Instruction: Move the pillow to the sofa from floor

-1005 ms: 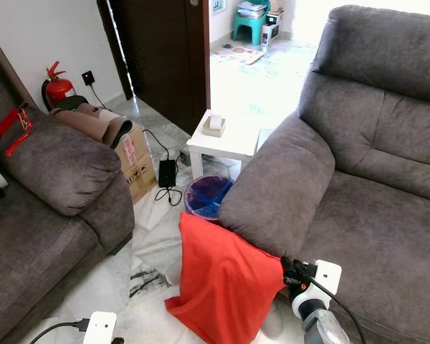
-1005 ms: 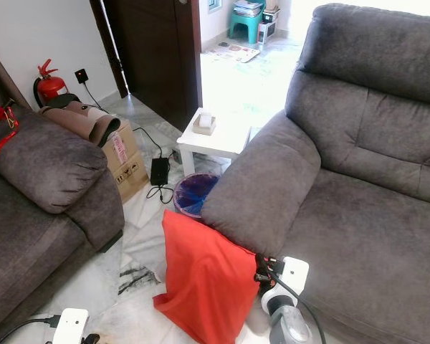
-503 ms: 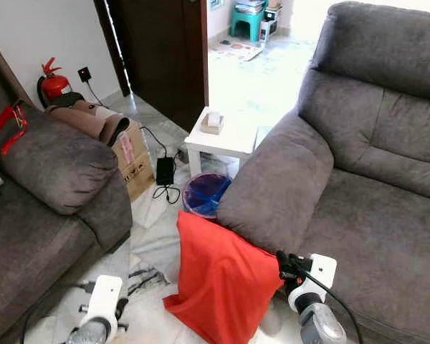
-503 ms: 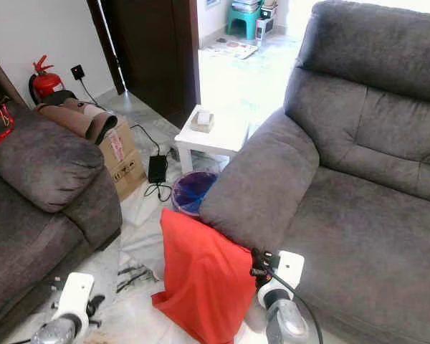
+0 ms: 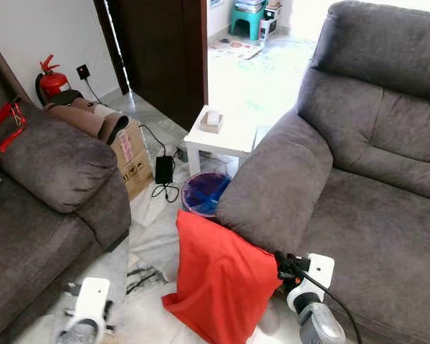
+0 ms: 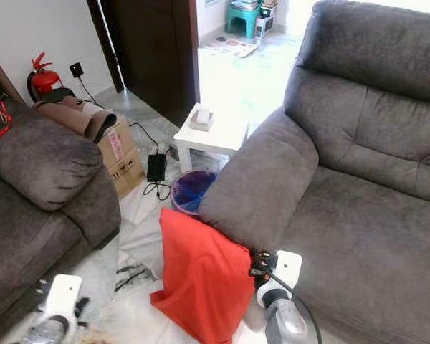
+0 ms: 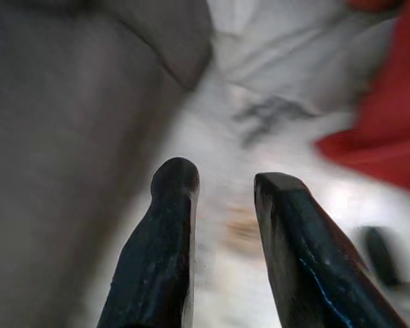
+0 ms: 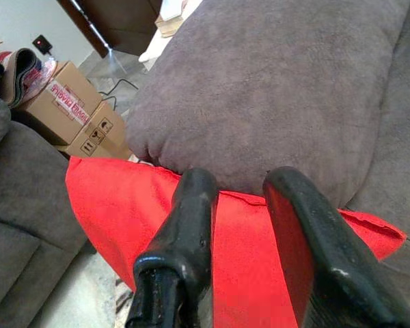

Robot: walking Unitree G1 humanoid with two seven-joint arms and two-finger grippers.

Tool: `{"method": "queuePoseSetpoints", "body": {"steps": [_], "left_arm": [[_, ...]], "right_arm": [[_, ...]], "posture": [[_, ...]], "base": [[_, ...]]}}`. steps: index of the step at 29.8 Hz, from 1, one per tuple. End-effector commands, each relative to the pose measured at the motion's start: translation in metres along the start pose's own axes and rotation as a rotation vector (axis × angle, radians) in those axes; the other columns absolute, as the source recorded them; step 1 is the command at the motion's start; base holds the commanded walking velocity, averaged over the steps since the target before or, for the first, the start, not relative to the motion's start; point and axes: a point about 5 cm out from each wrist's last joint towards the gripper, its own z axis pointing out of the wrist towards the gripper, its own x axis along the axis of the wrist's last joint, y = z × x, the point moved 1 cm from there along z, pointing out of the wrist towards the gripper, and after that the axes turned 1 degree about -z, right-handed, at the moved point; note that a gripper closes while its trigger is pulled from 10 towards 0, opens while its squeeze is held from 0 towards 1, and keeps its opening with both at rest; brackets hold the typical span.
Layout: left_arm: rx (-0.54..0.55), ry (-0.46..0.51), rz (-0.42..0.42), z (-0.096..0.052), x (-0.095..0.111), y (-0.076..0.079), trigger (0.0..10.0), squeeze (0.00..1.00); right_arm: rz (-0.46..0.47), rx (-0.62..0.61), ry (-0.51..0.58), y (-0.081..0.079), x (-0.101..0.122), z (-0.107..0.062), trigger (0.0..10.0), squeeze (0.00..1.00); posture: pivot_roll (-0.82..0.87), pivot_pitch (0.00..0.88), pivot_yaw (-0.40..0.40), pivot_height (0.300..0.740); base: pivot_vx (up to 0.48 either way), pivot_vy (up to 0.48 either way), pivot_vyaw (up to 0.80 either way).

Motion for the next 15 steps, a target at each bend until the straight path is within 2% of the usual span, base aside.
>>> {"method": "queuePoseSetpoints", "body": {"steps": [1,2,4,5,7,10,12,13,15], "left_arm": [[-0.029,0.057,0.195,0.001,0.007,0.007,10.0,0.0],[-0.051,0.126,0.286,0.003,0.021,0.012,10.0,0.0],[-0.078,0.158,0.329,0.004,0.027,0.016,10.0,0.0],[-0.101,0.191,0.382,0.005,0.033,0.02,10.0,0.0],[-0.112,0.221,0.414,0.005,0.038,0.022,10.0,0.0],[-0.137,0.274,0.553,0.005,0.043,0.027,10.0,0.0],[-0.136,0.262,0.553,0.005,0.042,0.027,10.0,0.0],[-0.125,0.165,0.333,0.006,0.034,0.025,10.0,0.0],[-0.118,0.057,0.087,0.005,0.02,0.024,10.0,0.0]], "right_arm": [[0.003,0.009,-0.024,-0.003,-0.005,-0.001,10.0,0.0],[0.005,0.01,-0.021,-0.004,-0.005,-0.001,10.0,0.0],[0.006,0.009,-0.02,-0.004,-0.005,0.0,10.0,0.0],[0.008,0.01,-0.018,-0.004,-0.004,0.0,10.0,0.0],[0.007,0.012,-0.017,-0.005,-0.004,0.0,10.0,0.0],[0.005,0.013,-0.019,-0.004,-0.004,0.0,10.0,0.0],[0.006,0.011,-0.019,-0.004,-0.004,0.0,10.0,0.0],[0.008,0.007,-0.021,-0.003,-0.004,0.0,10.0,0.0],[0.013,0.004,-0.017,-0.003,-0.004,0.0,10.0,0.0]], "posture": [[0.02,0.157,0.049,0.74],[0.01,0.158,0.05,0.74],[0.02,0.157,0.05,0.74],[0.02,0.157,0.049,0.74],[0.01,0.158,0.049,0.74],[0.02,0.156,0.05,0.74],[0.02,0.156,0.05,0.74],[0.02,0.154,0.051,0.74],[0.02,0.153,0.053,0.74]], "base": [[0.0,0.0,0.0],[0.0,0.0,0.0],[0.0,0.0,0.0],[0.0,0.0,0.0],[0.0,0.0,0.0],[0.0,0.0,0.0],[0.0,0.0,0.0],[0.0,0.0,0.0],[0.0,0.0,0.0]]}}
